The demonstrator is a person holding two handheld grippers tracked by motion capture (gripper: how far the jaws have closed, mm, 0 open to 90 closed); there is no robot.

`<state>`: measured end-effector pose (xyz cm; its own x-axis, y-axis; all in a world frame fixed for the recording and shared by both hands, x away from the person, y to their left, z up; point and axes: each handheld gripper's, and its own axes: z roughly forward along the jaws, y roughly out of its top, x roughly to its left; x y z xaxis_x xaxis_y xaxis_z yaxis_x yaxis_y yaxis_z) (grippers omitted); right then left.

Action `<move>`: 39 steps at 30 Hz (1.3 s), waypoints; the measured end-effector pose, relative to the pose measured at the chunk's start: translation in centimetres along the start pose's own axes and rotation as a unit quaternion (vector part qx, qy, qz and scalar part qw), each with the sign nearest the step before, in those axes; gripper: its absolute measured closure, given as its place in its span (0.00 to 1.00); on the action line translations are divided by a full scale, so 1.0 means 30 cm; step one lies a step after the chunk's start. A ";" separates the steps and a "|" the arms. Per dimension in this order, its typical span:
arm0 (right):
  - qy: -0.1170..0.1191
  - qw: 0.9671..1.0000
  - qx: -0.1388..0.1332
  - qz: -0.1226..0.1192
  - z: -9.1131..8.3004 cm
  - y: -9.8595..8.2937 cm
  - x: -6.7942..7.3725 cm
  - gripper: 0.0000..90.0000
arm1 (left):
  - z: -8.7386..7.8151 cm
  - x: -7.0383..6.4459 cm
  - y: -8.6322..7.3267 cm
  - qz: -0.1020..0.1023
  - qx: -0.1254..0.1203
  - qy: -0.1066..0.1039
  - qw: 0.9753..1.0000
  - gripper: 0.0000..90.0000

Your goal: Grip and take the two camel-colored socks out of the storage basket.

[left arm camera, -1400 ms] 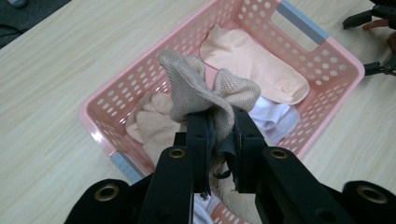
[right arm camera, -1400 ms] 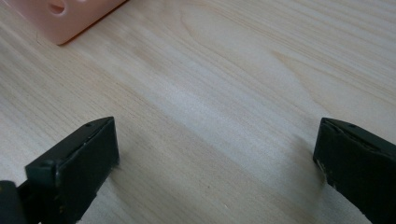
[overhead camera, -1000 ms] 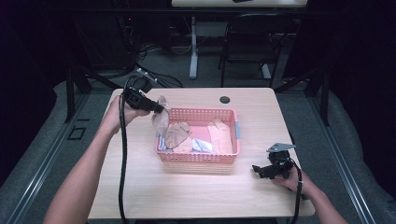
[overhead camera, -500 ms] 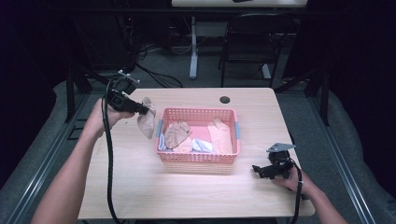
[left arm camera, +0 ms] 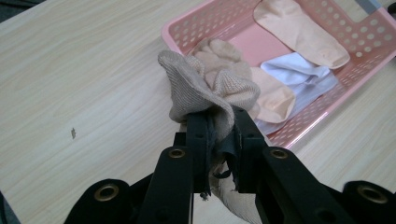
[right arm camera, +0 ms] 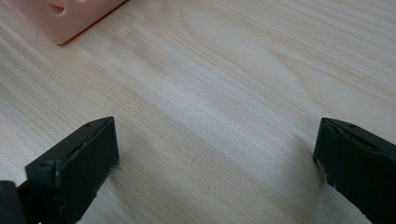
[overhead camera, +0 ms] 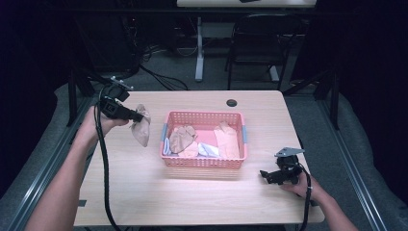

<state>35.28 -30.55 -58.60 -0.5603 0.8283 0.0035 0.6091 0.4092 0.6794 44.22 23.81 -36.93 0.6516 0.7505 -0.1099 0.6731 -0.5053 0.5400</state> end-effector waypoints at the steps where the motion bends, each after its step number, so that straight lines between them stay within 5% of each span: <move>1: 0.000 1.000 -0.001 -0.001 0.001 0.000 0.000 0.00 | -0.002 0.009 -0.013 -0.002 0.002 0.003 1.000 0.89; 23: -0.001 1.000 0.002 0.000 -0.002 0.000 0.000 0.00 | 0.035 0.102 -0.139 -0.046 0.028 0.022 0.998 0.89; 29: -0.002 1.000 0.005 -0.001 -0.003 -0.001 0.000 0.00 | 0.088 0.131 -0.183 -0.058 0.045 0.044 0.996 0.89; 39: -0.002 1.000 0.004 -0.001 -0.003 -0.001 0.000 0.00 | 0.185 0.169 -0.264 -0.091 0.063 0.043 0.993 0.89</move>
<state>35.21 -30.58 -58.55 -0.5587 0.8294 -0.0012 0.6129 0.4138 0.6732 44.14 29.26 -46.39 0.4863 0.8652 -0.1226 0.8194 -0.4027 0.4080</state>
